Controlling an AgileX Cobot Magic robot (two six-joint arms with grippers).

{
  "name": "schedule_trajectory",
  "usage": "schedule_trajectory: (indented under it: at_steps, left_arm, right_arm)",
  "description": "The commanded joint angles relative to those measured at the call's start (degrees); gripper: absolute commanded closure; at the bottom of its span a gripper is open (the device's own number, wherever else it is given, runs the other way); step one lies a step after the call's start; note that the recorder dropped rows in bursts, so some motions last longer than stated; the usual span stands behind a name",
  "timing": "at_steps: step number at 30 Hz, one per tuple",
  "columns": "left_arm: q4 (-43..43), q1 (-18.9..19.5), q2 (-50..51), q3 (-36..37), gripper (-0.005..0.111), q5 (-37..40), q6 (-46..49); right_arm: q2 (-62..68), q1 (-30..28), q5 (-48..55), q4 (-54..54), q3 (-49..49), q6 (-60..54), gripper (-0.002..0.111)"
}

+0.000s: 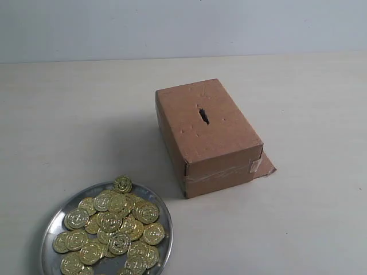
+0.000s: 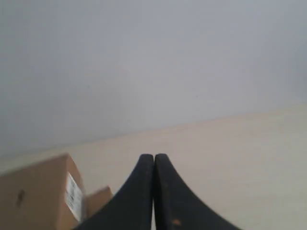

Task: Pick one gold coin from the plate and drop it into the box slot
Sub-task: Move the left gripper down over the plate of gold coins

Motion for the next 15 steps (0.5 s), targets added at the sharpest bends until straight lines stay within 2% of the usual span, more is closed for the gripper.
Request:
schedule_trajectory:
  at_steps: [1, 7, 11, 15]
  left_arm:
    - [-3.82, 0.04, -0.39, -0.01, 0.107, -2.72, -1.11]
    - [-5.8, 0.04, -0.39, -0.01, 0.107, -2.18, -3.0]
    - [-6.59, 0.04, -0.39, -0.01, 0.107, -0.65, -4.07]
    - [-6.98, -0.19, -0.39, -2.0, 0.107, 2.15, -1.66]
  right_arm:
    - [-0.38, -0.32, -6.52, 11.17, 0.25, 3.14, 0.108]
    - [-0.38, -0.32, -6.52, 19.96, 0.25, 10.6, 0.108]
    - [-0.38, -0.32, -5.52, 21.11, 0.25, 13.21, 0.108]
    - [-0.38, -0.32, 4.94, 21.09, -5.43, 11.87, 0.108]
